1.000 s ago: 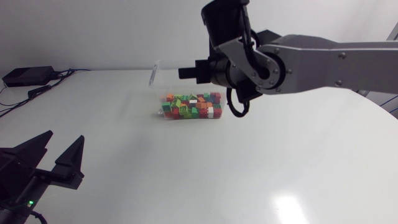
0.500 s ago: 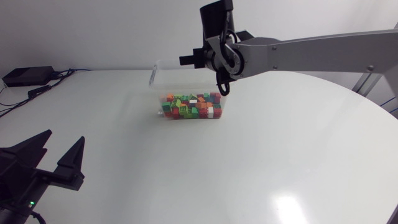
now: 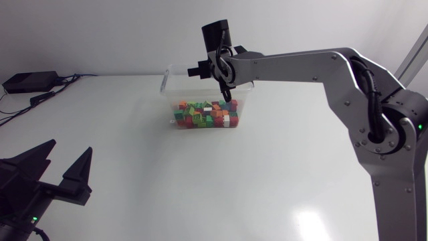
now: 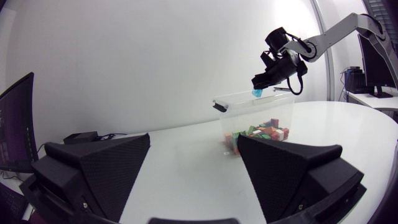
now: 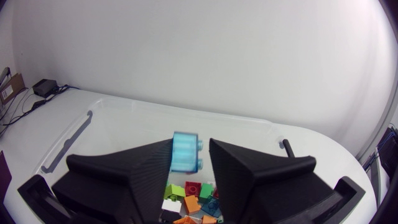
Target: Place the duplo bricks in the container
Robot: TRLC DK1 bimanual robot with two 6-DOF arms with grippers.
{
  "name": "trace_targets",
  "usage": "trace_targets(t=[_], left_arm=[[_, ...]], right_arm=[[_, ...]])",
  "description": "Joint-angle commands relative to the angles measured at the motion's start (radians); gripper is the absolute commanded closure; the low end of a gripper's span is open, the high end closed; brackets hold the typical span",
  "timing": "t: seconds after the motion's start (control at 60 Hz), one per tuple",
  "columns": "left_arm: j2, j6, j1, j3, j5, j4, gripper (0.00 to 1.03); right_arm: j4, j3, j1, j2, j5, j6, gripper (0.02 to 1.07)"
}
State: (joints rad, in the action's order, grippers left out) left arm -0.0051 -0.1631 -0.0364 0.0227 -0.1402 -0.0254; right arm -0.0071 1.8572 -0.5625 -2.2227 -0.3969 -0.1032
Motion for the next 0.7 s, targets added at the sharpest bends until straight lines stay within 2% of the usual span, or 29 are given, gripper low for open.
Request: trace_targets(t=[0.0, 0.117, 0.317, 0.683], left_arm=[[-0.009, -0.024, 0.006, -0.026, 0.005, -0.011, 0.05], [-0.009, -0.024, 0.004, -0.026, 0.005, -0.011, 0.05], [-0.009, -0.024, 0.004, -0.026, 0.005, -0.011, 0.05], [-0.009, -0.024, 0.003, -0.026, 0.007, -0.01, 0.05]], right_arm=[[-0.034, 0.042, 0.016, -0.012, -0.01, -0.01, 0.17], [-0.034, -0.006, 0.019, 0.063, -0.016, -0.023, 0.12], [-0.014, -0.119, 0.035, 0.233, -0.049, 0.016, 0.12], [0.144, -0.529, 0.2, 0.666, -0.039, 0.166, 0.12]])
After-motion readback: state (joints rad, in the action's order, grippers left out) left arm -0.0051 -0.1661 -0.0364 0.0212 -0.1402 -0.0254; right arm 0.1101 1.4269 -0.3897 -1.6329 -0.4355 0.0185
